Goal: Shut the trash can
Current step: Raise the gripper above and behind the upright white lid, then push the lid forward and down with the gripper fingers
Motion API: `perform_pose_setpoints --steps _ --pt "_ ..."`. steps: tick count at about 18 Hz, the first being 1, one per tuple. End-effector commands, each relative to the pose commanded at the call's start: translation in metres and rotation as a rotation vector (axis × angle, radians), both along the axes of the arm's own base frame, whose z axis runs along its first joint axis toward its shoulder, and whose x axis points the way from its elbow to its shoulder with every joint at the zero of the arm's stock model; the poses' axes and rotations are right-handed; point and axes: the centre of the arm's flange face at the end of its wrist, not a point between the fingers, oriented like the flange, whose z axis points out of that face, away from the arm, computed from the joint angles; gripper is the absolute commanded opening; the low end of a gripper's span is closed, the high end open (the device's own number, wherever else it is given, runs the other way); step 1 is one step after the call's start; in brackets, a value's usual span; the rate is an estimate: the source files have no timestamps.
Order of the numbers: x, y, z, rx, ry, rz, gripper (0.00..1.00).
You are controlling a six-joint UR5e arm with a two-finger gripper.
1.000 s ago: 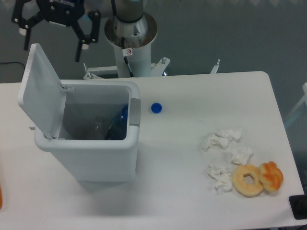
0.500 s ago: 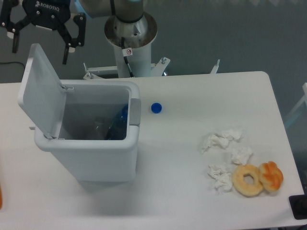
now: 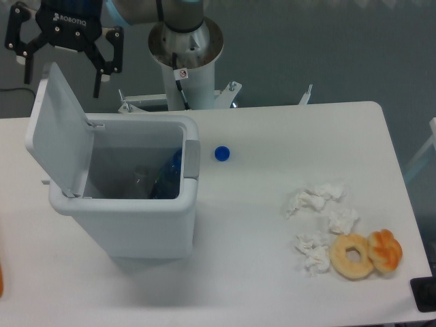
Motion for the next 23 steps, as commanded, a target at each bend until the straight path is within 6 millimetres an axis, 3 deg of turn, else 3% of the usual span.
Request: perform_pose_setpoints --steps 7,14,19,23 --pt "-0.027 -0.006 -0.004 -0.026 0.029 0.042 1.0" --pt "-0.076 -0.019 -0.013 -0.042 0.03 0.103 1.0" --pt "-0.107 -0.017 -0.033 -0.072 0.01 0.135 1.0" --pt "-0.12 -0.008 -0.052 -0.103 -0.004 0.127 1.0"
